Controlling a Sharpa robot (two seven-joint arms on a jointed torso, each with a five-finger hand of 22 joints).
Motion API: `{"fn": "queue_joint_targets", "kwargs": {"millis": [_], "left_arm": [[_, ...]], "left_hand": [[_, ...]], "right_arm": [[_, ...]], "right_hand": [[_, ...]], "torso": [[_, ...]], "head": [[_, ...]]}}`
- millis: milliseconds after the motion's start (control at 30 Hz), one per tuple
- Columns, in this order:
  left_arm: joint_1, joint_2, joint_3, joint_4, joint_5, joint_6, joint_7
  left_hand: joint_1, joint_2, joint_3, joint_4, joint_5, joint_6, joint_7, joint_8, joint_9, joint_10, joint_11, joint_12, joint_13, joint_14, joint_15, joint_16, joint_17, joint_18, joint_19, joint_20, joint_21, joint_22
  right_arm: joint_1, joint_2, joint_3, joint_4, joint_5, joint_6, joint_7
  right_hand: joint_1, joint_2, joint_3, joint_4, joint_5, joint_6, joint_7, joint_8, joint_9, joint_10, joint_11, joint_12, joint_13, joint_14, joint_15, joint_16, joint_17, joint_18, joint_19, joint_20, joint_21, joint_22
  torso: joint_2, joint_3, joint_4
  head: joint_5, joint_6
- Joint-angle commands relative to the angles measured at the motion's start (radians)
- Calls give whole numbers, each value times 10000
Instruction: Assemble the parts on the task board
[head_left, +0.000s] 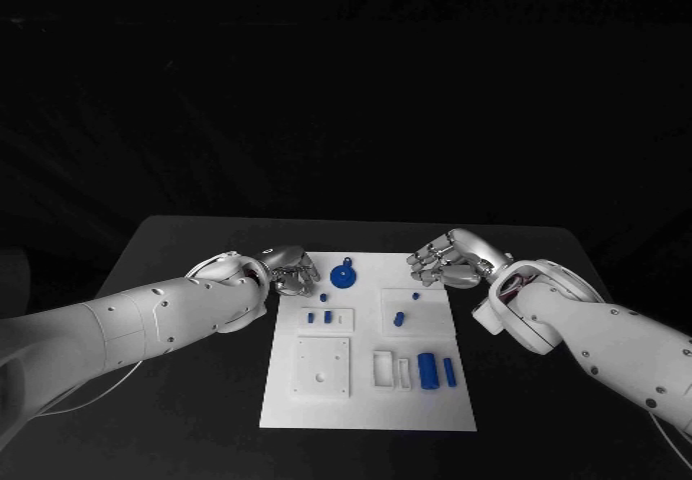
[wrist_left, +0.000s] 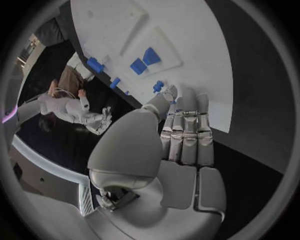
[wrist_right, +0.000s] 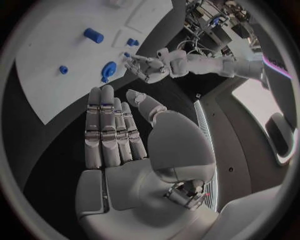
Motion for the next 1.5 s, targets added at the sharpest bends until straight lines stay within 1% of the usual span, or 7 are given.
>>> {"fn": "queue_joint_targets", "kwargs": {"millis": [33,333,467,600,867,967,1500], "left_arm": [[44,-117,107,168,2175,-174,451],[228,-671,316,794,6339,-272,1754],[264,-892,376,1088,7915,-166,2435],[277,-1078,411,1369,9122,-9,2854],[285,-1271,461,1774,9902,267,3137],[288,-1298,477,1872,9972,331,3172],[299,-1313,505,1993,10046,375,3125]], "left_hand": [[-42,-64,17,47,47,-12,19,-20,-1,32,17,22,-13,106,21,-551,-200,-152,-15,22,-297,-184],[-405,167,-195,332,137,116,136,-21,-2,57,54,31,-11,405,187,-2527,-680,-276,64,209,-1616,-1088],[-579,185,-528,507,205,128,147,-18,-1,-214,136,-34,-26,399,288,-2975,-682,-310,280,278,-2146,-1670],[-788,278,-560,695,194,215,155,-12,2,-691,331,-26,-27,43,648,-4459,-853,-346,-438,654,-2208,-2824],[-746,322,-517,658,241,165,128,-16,-1,-907,428,-45,-36,403,1004,-7503,-797,-237,-739,1065,-2161,-5766],[-796,326,-578,627,232,175,150,-8,3,-911,449,-46,-37,317,1055,-7629,-815,-234,-439,1103,-2152,-7285],[-845,361,-598,554,251,180,150,-18,-1,-831,424,-42,-34,465,1006,-7647,-806,-293,-140,1030,-2070,-8496]], "right_arm": [[-58,-17,0,205,-2695,680,-1117],[-137,164,-17,243,-5074,348,-2627],[-172,315,-79,105,-5798,101,-3119],[-203,481,-198,-41,-6474,-175,-3518],[-240,782,-429,-374,-7025,-562,-3741],[-244,896,-520,-538,-7064,-599,-3712],[-277,1467,-828,-1395,-6854,-775,-3406]], "right_hand": [[44,-14,-144,14,-149,104,-1,-39,-1,135,-15,4,3,339,-70,45,167,192,171,-116,261,168],[160,-247,556,-25,-1208,195,-59,-51,-11,185,-101,5,-1,490,-359,2507,1888,231,519,-674,2145,1540],[-22,-513,1271,209,-1495,211,-71,-47,-6,-28,-72,2,-4,425,-382,4179,3040,537,511,-641,3386,2584],[-35,-736,1685,430,-1877,221,-75,-45,-4,-251,-27,0,-8,312,-364,5062,3636,645,650,-634,3764,3013],[172,-1175,2125,763,-2249,119,-70,-48,-10,-737,84,-2,-11,120,-271,5959,3995,699,981,-572,3869,3365],[206,-1231,2160,856,-2296,112,-74,-46,-10,-736,82,-6,-13,43,-268,6153,4006,677,1047,-585,3795,3430],[205,-1234,2315,948,-2310,158,-61,-47,-9,-546,46,-6,-12,-64,-295,6584,3814,662,1205,-616,3478,4073]], "torso": [[16,-17,19],[8,-10,19],[19,-14,31],[21,-8,31],[25,-18,23],[20,-17,19],[30,18,9]], "head": [[-71,22],[-177,81],[-212,93],[-234,97],[-233,79],[-222,70],[-183,50]]}}
